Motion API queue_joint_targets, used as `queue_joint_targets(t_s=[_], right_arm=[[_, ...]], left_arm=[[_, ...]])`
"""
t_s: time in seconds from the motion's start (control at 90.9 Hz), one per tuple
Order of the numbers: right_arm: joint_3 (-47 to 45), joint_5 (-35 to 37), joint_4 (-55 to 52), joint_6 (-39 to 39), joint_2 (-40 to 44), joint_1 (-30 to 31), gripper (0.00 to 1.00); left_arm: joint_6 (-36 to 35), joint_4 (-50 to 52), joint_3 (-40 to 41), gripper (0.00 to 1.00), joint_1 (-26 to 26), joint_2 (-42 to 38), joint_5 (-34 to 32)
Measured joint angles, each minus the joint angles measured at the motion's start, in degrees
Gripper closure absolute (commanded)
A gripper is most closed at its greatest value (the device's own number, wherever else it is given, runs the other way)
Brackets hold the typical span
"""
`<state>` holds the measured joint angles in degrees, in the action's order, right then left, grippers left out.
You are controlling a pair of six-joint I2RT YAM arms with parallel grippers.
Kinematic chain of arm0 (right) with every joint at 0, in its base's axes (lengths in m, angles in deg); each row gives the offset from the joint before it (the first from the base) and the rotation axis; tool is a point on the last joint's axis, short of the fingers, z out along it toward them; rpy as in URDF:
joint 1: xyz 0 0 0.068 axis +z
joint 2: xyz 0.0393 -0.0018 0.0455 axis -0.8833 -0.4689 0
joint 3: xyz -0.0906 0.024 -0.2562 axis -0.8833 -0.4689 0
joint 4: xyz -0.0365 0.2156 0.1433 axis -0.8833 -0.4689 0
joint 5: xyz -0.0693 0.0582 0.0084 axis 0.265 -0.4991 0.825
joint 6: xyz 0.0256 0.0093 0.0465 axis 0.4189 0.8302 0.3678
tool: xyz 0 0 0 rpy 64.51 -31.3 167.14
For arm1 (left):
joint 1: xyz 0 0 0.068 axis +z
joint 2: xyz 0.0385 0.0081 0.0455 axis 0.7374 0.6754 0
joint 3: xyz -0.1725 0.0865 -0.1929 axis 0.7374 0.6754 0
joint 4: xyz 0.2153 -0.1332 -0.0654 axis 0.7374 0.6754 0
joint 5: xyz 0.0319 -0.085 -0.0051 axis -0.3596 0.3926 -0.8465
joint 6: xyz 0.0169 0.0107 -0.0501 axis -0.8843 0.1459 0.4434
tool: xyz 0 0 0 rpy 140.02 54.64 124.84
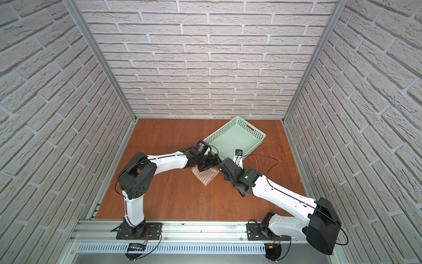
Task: Fold the square dishcloth
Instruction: Fold the cleaning item at the center of the board.
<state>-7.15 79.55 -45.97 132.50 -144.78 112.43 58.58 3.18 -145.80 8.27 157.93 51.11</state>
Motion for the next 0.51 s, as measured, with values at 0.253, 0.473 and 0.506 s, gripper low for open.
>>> queue_joint_targets(t_s=[0.253,0.473,0.506], right_arm=[[0.11,-2.08,2.47,-0.09,-4.55,0.68,0.87],[3.04,-1.29,0.68,0.07,-5.31,0.70,0.87],[3.45,-1.09,0.57,0.07,-5.22,0.70,0.87]], left_arm=[[1.46,-2.36,2.84,0.02,0.83,-2.27,1.03],[1.95,-1.29,3.89,0.02,1.11,-7.85,-0.31],[1.92,-0.98,3.89,0.02,1.27,-8.96,-0.63]])
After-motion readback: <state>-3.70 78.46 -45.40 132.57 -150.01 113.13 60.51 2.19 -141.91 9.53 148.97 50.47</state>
